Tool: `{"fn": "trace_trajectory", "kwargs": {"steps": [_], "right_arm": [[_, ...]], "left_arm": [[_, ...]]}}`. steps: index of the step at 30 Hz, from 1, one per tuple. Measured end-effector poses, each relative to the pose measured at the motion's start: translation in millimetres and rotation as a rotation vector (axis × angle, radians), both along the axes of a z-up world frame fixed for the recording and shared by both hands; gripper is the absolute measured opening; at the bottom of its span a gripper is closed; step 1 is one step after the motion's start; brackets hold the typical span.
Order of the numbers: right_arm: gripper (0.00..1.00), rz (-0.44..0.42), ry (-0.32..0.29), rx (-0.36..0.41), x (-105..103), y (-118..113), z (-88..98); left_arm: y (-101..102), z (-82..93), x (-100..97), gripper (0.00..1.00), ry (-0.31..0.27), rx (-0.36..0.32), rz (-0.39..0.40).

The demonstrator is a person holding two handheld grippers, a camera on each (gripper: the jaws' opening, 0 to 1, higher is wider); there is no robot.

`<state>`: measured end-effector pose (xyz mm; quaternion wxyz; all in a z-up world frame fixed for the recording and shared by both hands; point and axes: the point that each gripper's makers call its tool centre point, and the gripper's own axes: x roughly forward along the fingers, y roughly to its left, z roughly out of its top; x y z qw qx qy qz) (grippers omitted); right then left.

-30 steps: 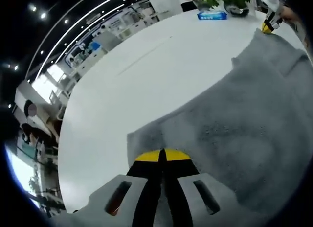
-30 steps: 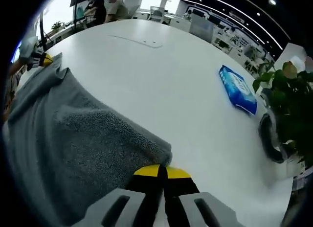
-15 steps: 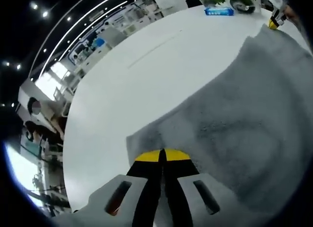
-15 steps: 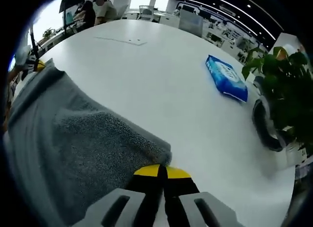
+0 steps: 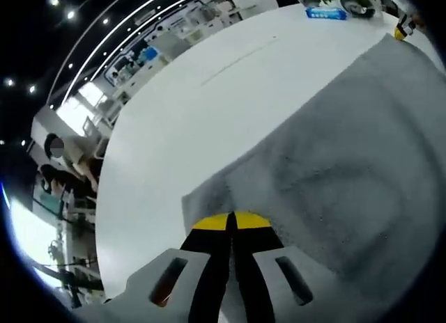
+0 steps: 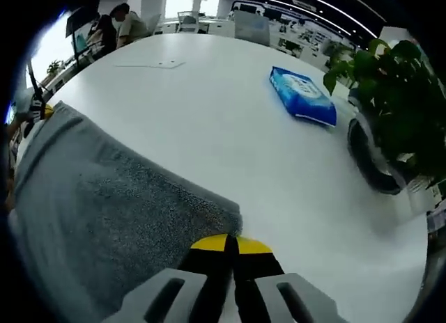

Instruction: Open the folded towel by lifting each exposed corner and separating the folded layers until the towel lies flat within the target outline without major curled edges

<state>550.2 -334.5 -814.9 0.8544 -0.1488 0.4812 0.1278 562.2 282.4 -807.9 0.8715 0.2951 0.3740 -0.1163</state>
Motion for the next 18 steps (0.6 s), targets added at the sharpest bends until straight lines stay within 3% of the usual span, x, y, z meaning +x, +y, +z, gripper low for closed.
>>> {"fn": "trace_trajectory", "kwargs": {"steps": [8, 18], "right_arm": [[0.0, -0.066, 0.007, 0.101, 2.5, -3.7, -0.9], [0.0, -0.039, -0.017, 0.068, 12.4, -0.9, -1.9]], "left_arm": [[5.2, 2.3, 4.5, 0.0, -0.009, -0.003, 0.003], [6.7, 3.8, 24.1, 0.0, -0.029, -0.004, 0.0]]}}
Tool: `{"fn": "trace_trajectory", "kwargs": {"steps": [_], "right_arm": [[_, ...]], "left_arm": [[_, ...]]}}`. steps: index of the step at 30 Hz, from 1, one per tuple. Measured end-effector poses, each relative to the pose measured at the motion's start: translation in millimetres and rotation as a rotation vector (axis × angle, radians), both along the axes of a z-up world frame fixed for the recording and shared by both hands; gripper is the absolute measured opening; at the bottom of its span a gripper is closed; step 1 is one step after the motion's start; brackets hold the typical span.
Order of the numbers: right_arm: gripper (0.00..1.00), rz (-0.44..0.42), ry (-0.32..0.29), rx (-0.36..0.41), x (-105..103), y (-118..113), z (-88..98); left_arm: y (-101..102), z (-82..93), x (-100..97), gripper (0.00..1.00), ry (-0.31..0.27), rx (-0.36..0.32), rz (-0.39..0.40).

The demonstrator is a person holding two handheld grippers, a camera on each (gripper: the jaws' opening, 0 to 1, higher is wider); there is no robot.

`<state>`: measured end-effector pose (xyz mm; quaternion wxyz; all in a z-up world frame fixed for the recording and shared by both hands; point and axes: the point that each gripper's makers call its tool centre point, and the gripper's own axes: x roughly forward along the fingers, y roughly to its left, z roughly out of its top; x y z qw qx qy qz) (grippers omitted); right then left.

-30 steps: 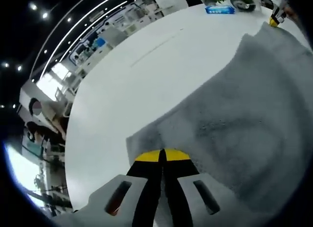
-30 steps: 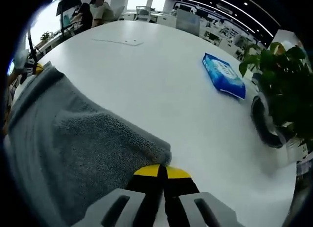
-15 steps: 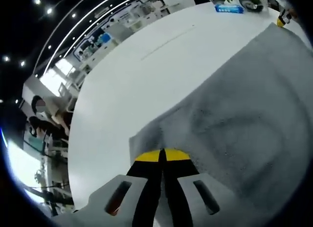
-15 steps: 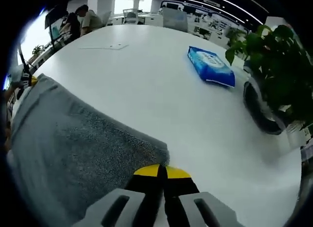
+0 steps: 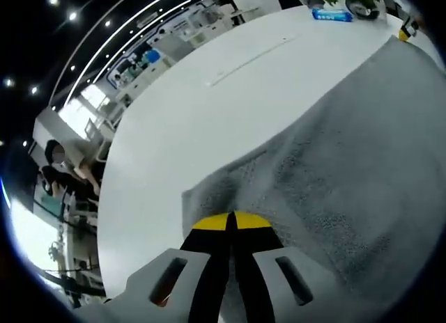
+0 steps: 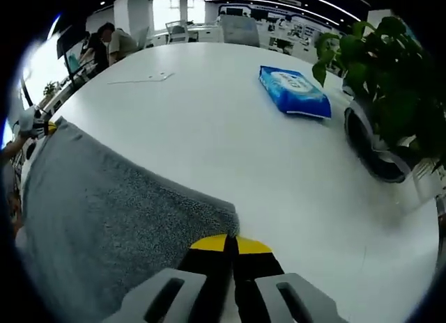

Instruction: Open the folded towel by lifting each exposed corner and separating the folded layers until the towel lies flat within the target outline without major curled edges

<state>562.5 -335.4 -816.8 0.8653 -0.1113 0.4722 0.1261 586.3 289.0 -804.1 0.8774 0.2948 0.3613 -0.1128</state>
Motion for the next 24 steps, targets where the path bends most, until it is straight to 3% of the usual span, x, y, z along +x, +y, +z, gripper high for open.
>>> {"fn": "trace_trajectory", "kwargs": {"steps": [1, 5, 10, 13, 14, 15, 18, 20, 21, 23, 24], "right_arm": [[0.0, 0.008, -0.006, -0.012, 1.8, 0.1, 0.0], [0.0, 0.056, -0.033, -0.074, 8.8, 1.4, 0.0], [0.0, 0.094, -0.049, -0.131, 10.7, 3.0, 0.6], [0.0, 0.101, -0.061, -0.142, 10.5, 2.5, 1.0], [0.0, 0.12, -0.077, -0.147, 11.2, 3.2, 1.6], [0.0, 0.141, -0.097, -0.144, 12.7, 4.7, 2.1], [0.06, 0.054, -0.133, -0.077, 10.8, 2.0, 9.3], [0.06, 0.002, -0.218, -0.014, 11.5, 0.1, 25.9], [0.06, -0.031, -0.284, 0.028, 11.3, -1.9, 38.3], [0.07, -0.035, -0.324, 0.06, 3.4, -5.7, 49.2], [0.07, -0.048, -0.335, 0.075, -5.0, -10.8, 53.4]], "left_arm": [[0.3, -0.2, 2.4, 0.0, -0.004, -0.007, 0.003], [1.8, 0.0, 13.3, 0.0, 0.0, -0.144, 0.065], [-0.8, -0.2, 13.1, 0.0, 0.016, -0.047, 0.026], [-0.1, -0.7, 13.4, 0.0, 0.014, -0.064, 0.054], [0.9, -0.3, 13.4, 0.0, 0.012, -0.098, 0.08], [1.6, 0.0, 13.5, 0.0, 0.012, -0.099, 0.073], [1.0, 0.9, 10.4, 0.02, 0.024, -0.124, 0.078], [-3.3, 5.7, -0.6, 0.07, 0.031, -0.19, 0.12], [-5.6, 11.5, -2.1, 0.09, 0.0, -0.235, 0.139], [-14.9, 35.4, -10.3, 0.12, -0.126, -0.335, 0.102], [-14.9, 40.9, -18.5, 0.13, -0.145, -0.351, 0.105]]}}
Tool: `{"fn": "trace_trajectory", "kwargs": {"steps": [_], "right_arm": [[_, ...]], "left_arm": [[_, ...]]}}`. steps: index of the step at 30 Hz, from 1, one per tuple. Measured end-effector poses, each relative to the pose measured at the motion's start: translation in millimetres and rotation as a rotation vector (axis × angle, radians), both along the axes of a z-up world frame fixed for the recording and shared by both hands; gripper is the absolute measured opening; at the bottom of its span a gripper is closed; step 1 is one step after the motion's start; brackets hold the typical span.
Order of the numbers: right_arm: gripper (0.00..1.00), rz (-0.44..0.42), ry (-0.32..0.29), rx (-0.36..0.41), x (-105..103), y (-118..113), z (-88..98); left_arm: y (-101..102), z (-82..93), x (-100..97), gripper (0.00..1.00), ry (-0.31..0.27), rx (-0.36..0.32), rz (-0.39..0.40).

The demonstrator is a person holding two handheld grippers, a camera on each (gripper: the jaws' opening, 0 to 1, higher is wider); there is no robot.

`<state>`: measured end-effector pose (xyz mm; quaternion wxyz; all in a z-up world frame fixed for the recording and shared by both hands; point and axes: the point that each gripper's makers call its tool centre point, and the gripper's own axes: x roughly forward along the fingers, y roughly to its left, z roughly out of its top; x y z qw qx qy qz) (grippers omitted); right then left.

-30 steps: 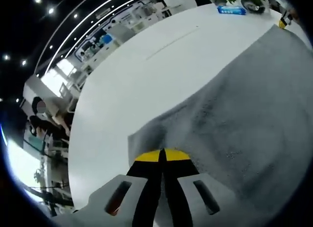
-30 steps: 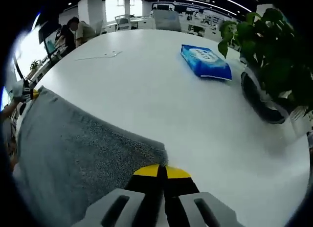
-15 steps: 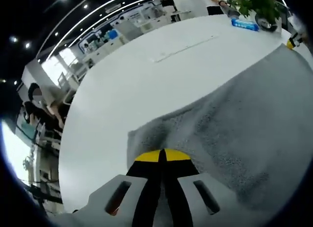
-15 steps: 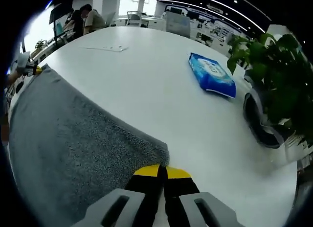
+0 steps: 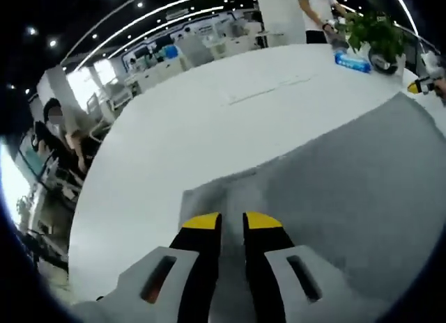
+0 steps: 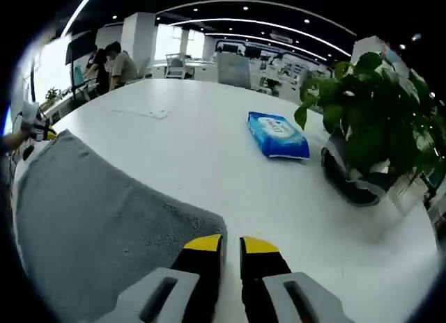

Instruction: Open the folded towel by lifting each exposed corner and separating the folded layers until the towel lies flat within the target outline without major curled edges

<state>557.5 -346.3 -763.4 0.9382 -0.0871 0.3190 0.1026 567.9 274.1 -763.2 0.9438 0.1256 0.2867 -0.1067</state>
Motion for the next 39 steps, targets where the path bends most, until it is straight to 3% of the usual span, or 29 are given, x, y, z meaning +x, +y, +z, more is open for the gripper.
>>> {"fn": "trace_trajectory", "kwargs": {"steps": [6, 9, 10, 13, 15, 17, 19, 21, 24, 25, 28, 29, 32, 35, 39], "right_arm": [[0.1, -0.066, 0.034, 0.138, -44.0, -9.8, -8.7], [0.16, -0.106, 0.067, 0.238, -56.6, -3.3, -21.5], [0.16, -0.106, 0.065, 0.234, -57.4, -2.8, -24.2], [0.16, -0.115, 0.079, 0.221, -57.5, 3.4, -32.5], [0.14, -0.109, 0.089, 0.231, -54.4, 11.1, -35.0], [0.05, -0.11, 0.097, 0.241, -51.6, 17.5, -36.5], [0.02, -0.108, 0.097, 0.208, -50.8, 18.5, -38.1], [0.01, -0.102, 0.094, 0.179, -51.1, 18.2, -38.7], [0.0, -0.068, 0.057, 0.091, -52.5, 17.7, -30.4], [0.0, -0.04, 0.029, 0.034, -53.2, 19.7, -23.9], [0.0, 0.05, -0.043, -0.098, -55.4, 35.0, -8.7], [0.0, 0.059, -0.047, -0.108, -55.8, 37.1, -7.6], [0.0, 0.192, -0.109, -0.271, -59.8, 68.4, 2.1], [0.0, 0.288, -0.127, -0.368, -60.5, 89.9, -2.6], [0.0, 0.354, -0.101, -0.403, -65.0, 111.7, -20.0]], "left_arm": [[6.5, -1.1, -98.4, 0.14, 0.05, 0.005, -0.003], [23.1, -5.2, -148.4, 0.14, 0.084, -0.062, 0.109], [23.5, -5.9, -159.0, 0.14, 0.084, -0.106, 0.142], [10.1, -12.7, -190.0, 0.14, 0.112, -0.237, 0.186], [-3.8, -18.9, -203.6, 0.14, 0.123, -0.235, 0.174], [-21.9, -25.7, -210.6, 0.13, 0.137, -0.224, 0.153], [-32.1, -29.0, -212.0, 0.13, 0.145, -0.206, 0.13], [-43.8, -38.3, -213.1, 0.13, 0.172, -0.133, 0.098], [-40.0, -49.6, -214.1, 0.11, 0.2, -0.018, 0.063], [-40.5, -48.9, -211.8, 0.11, 0.175, 0.013, 0.04], [-42.8, -47.5, -212.3, 0.08, 0.177, -0.002, 0.037], [-43.0, -47.7, -212.2, 0.07, 0.178, -0.005, 0.036], [-44.7, -48.7, -212.4, 0.06, 0.182, -0.028, 0.027], [-45.9, -48.9, -212.3, 0.05, 0.177, -0.015, 0.007], [-47.5, -48.3, -212.7, 0.04, 0.164, -0.004, -0.003]]}}
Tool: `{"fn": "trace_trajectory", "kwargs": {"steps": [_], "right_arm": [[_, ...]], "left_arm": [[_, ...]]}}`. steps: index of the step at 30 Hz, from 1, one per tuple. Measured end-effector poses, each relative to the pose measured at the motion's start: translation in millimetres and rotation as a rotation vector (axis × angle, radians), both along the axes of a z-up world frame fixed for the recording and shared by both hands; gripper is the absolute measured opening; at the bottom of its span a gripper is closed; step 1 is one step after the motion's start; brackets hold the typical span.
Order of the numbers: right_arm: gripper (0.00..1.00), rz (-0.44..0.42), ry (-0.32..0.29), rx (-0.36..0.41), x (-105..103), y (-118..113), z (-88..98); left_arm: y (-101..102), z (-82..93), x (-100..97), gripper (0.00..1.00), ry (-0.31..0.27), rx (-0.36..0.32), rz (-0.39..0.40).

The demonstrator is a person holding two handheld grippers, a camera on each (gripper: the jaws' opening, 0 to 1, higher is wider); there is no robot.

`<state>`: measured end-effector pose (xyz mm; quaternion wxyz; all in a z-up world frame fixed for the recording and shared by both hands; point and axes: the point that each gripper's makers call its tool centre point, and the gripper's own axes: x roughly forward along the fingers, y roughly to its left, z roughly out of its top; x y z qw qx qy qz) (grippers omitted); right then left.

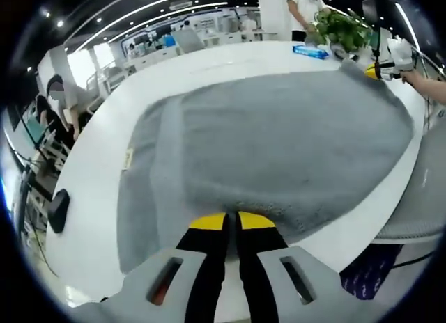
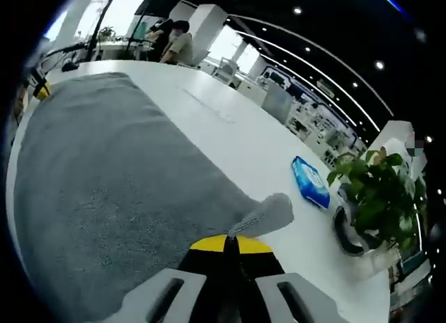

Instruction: Open the folded towel by lifting each exposed corner and separating the folded layers until the towel lies flat within the target outline without major curled edges

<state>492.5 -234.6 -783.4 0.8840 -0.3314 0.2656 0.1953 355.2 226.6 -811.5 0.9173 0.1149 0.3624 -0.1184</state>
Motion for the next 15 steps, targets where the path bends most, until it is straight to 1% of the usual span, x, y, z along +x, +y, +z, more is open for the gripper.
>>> {"fn": "trace_trajectory", "kwargs": {"steps": [2, 4, 5, 7, 9, 10, 11, 12, 13, 15], "right_arm": [[0.0, 0.022, -0.002, -0.04, -1.4, 5.3, -4.9], [0.0, 0.068, 0.0, -0.095, -2.9, 10.4, -10.4], [0.0, 0.069, 0.002, -0.099, -3.3, 10.9, -11.7], [0.0, 0.094, 0.014, -0.138, -6.0, 12.4, -19.1], [0.0, 0.093, 0.031, -0.138, -7.7, 11.4, -27.9], [0.01, 0.093, 0.044, -0.131, -8.8, 11.2, -31.2], [0.01, 0.081, 0.058, -0.1, -10.2, 11.5, -34.6], [0.01, 0.074, 0.038, -0.076, -8.4, 11.9, -31.8], [0.01, 0.079, 0.051, -0.059, -9.4, 11.9, -30.5], [0.05, 0.053, 0.081, 0.028, -12.3, 12.9, -27.6]], "left_arm": [[-0.5, 0.6, -0.5, 0.04, -0.004, 0.0, 0.001], [-0.2, 0.8, -0.5, 0.04, -0.011, 0.0, 0.004], [-0.1, 0.8, -0.6, 0.04, -0.014, -0.001, 0.005], [0.8, 0.5, -0.7, 0.03, -0.023, -0.008, 0.01], [0.8, 0.8, -0.7, 0.03, -0.03, -0.019, 0.018], [0.4, 1.0, -0.8, 0.03, -0.031, -0.02, 0.019], [-0.1, 1.3, -1.0, 0.03, -0.033, -0.019, 0.018], [-0.3, 1.3, -1.0, 0.03, -0.035, -0.017, 0.017], [0.4, 1.3, -0.8, 0.03, -0.035, -0.014, 0.017], [0.8, 1.1, -0.8, 0.03, -0.037, -0.013, 0.017]]}}
